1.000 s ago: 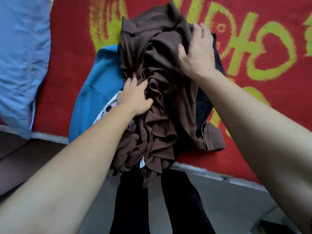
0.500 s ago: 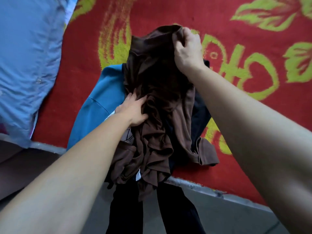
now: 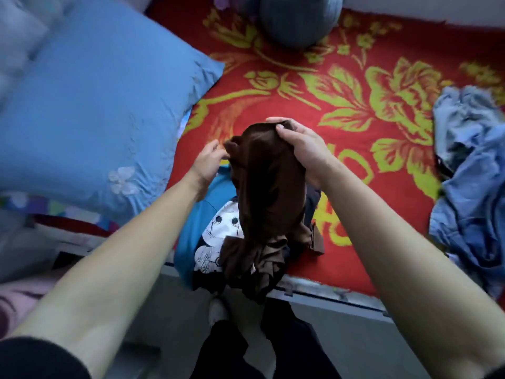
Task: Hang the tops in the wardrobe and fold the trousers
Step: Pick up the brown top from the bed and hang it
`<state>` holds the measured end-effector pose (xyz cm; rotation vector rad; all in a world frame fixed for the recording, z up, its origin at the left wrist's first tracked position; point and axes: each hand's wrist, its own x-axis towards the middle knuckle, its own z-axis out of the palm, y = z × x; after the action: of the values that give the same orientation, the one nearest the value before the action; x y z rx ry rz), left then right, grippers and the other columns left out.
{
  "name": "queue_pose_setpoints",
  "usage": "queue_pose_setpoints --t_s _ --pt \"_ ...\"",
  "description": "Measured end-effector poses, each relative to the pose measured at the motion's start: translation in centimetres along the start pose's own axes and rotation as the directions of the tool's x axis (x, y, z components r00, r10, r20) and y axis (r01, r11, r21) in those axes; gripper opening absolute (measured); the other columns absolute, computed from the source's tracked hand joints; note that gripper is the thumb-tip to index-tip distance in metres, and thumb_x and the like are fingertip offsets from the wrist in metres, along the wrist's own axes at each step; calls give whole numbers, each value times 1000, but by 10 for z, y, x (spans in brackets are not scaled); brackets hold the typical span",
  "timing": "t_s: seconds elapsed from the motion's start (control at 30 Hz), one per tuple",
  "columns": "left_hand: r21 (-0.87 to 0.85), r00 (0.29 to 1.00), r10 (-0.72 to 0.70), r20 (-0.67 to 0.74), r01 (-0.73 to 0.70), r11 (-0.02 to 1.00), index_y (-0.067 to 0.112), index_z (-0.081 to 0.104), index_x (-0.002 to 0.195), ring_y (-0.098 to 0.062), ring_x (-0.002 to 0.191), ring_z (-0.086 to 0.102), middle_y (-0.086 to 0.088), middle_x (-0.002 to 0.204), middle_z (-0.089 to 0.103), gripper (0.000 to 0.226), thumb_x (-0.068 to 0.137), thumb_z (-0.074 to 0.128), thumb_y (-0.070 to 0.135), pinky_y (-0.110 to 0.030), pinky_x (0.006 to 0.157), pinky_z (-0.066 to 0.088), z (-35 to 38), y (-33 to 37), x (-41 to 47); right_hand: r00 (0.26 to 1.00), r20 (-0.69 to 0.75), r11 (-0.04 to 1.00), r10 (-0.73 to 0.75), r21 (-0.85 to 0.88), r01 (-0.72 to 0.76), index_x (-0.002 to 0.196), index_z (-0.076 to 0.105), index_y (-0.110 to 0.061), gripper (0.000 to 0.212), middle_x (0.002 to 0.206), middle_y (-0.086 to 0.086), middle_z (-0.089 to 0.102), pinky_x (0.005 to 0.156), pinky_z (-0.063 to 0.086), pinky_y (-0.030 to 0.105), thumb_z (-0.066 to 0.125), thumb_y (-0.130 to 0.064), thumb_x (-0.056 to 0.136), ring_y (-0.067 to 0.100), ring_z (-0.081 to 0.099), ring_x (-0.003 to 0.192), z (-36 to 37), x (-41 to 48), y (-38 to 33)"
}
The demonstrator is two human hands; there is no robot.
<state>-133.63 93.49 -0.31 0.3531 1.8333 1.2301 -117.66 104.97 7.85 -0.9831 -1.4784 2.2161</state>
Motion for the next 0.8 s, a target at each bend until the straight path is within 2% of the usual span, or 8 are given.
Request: queue_pose_setpoints --t_s 0.1,0.2,0.37,0.43,0.47,0.6,0.7,0.8 --pt "-47 991 76 107 -72 996 12 52 135 -1 105 55 11 121 58 40 96 54 18 -31 89 42 -9 46 -51 996 50 997 -71 -5 72 109 64 -13 20 84 3 73 73 58 23 45 -10 103 12 70 76 25 -45 -48" --pt "-9 963 225 149 -226 974 9 67 95 -5 75 58 2 85 67 23 103 46 17 -26 73 44 -21 79 -96 987 43 986 -154 -60 156 110 66 -16 22 88 2 74 81 57 25 46 -12 104 11 71 80 41 -78 -92" --pt "75 903 413 -122 -406 911 15 59 86 -13 79 51 -4 83 57 19 101 47 15 -27 75 41 -61 136 -162 974 69 932 -217 -281 228 110 70 -16 23 92 1 73 88 54 30 51 -8 100 11 68 84 61 -113 -143" --pt "41 878 433 -204 -435 900 16 57 91 -11 72 51 -5 82 54 6 89 58 11 -19 65 42 -78 155 -191 968 124 861 -217 -443 250 110 72 -15 25 96 3 73 91 53 34 56 -5 95 13 67 88 72 -123 -158" --pt "31 857 455 -243 -462 886 18 56 92 -10 66 49 -5 80 52 14 81 60 11 -16 58 41 -83 163 -207 965 158 820 -211 -509 262 110 73 -17 27 98 6 74 90 53 35 57 -5 92 15 66 88 78 -129 -164" --pt "74 760 523 -386 -540 839 25 50 93 -11 63 41 -1 74 44 31 63 55 17 -24 57 36 -88 175 -263 942 283 664 -181 -671 329 105 74 -24 30 80 2 67 62 47 26 57 -9 85 11 56 67 101 -146 -173" --pt "164 702 522 -484 -513 842 30 47 94 -17 71 46 -1 80 46 37 61 55 16 -31 65 39 -81 159 -299 897 435 552 -78 -730 402 102 75 -21 20 82 -5 69 61 49 21 60 -21 89 5 61 70 112 -156 -160" --pt "245 625 512 -589 -466 850 33 46 96 -9 65 46 4 77 44 40 62 60 18 -24 62 39 -76 127 -338 792 607 380 74 -751 540 89 75 -23 16 86 -5 71 70 47 23 65 -36 91 10 63 83 125 -166 -133"
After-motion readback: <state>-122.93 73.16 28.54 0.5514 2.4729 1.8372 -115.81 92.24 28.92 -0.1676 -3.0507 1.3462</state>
